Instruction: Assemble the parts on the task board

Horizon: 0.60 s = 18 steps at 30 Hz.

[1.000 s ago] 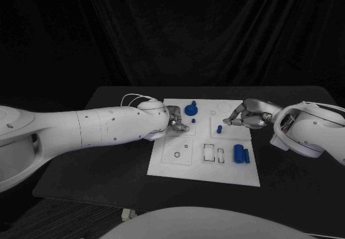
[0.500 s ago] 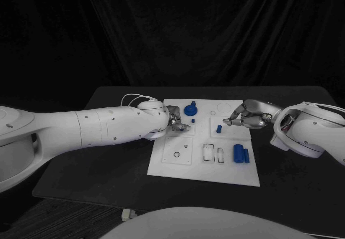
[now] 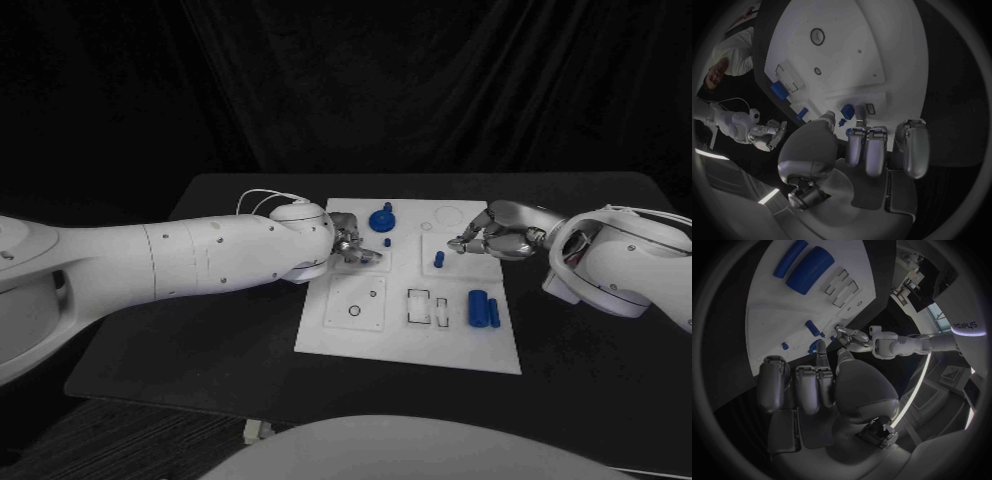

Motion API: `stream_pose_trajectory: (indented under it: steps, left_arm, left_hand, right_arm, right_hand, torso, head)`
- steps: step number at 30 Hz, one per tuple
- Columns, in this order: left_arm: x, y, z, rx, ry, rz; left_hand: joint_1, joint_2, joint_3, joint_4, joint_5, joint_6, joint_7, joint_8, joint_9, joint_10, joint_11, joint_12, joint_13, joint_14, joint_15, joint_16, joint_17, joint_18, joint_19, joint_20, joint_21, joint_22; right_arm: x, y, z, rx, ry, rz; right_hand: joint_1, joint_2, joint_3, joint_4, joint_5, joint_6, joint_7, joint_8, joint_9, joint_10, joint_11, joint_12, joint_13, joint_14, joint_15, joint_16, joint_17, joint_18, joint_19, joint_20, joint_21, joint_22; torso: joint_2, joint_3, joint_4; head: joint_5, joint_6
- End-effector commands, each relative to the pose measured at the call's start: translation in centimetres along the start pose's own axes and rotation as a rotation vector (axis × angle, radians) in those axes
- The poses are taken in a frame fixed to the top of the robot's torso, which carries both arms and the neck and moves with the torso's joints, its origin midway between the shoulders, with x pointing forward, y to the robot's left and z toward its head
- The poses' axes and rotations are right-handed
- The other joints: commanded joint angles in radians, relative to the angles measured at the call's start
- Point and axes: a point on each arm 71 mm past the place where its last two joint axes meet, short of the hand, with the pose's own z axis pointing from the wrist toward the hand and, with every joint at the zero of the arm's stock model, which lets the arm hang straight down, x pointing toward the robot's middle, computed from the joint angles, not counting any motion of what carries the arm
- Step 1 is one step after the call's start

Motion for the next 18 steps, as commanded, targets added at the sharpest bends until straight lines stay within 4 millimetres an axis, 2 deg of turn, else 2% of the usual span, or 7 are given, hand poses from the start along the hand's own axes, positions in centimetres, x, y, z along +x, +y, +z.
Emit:
stream_pose_trajectory:
  steps: [1,11,18]
  left_arm:
    - [-0.5,-0.2,-0.3,0.035,-0.079,-0.014]
    - [-2.2,0.5,-1.3,0.042,-0.146,0.003]
    - [-4.3,0.4,-2.6,0.106,-0.229,-0.024]
  left_hand:
    - [-0.005,-0.003,-0.014,0.001,-0.004,-0.008,-0.003,0.02,0.02,0.09,-0.001,0.011,0.249,0.106,-0.006,0.003,0.263,0.017,0.019,-0.005,0.009,0.212]
    - [-0.012,-0.003,-0.039,0.003,-0.004,-0.011,-0.01,0.055,0.057,0.096,-0.007,0.018,0.255,0.106,-0.012,0.003,0.263,0.016,0.023,-0.011,0.013,0.213]
    - [-0.014,0.0,-0.057,0.002,-0.002,-0.007,-0.015,0.075,0.076,0.104,-0.011,0.029,0.263,0.106,-0.015,0.003,0.263,0.014,0.029,-0.014,0.023,0.216]
  right_arm:
    - [0.1,-0.2,0.0,0.017,0.007,0.0]
    - [0.1,-0.3,-0.1,0.019,0.006,0.0]
    - [0.0,-0.4,-0.1,0.022,0.004,0.0]
  right_hand:
    - [0.0,-0.01,-0.002,0.0,0.0,0.006,0.0,0.004,0.0,0.039,-0.005,-0.001,-0.021,0.076,-0.007,-0.005,0.15,0.015,-0.002,0.004,-0.004,0.191]
    - [-0.004,-0.011,-0.007,0.004,-0.005,0.007,0.001,0.004,0.0,0.038,-0.005,-0.002,-0.021,0.076,-0.007,-0.005,0.15,0.015,-0.002,0.004,-0.005,0.191]
    - [-0.005,-0.011,-0.008,0.005,-0.006,0.007,0.001,0.004,0.0,0.038,-0.005,-0.002,-0.022,0.076,-0.007,-0.006,0.149,0.014,-0.001,0.004,-0.004,0.191]
  torso:
    - [0.0,-0.0001,0.0003]
    - [0.0,-0.0004,0.0004]
    - [-0.002,0.0,-0.0002]
  head:
    - [-0.001,0.0]
    - [-0.003,0.0]
    - [-0.003,0.0]
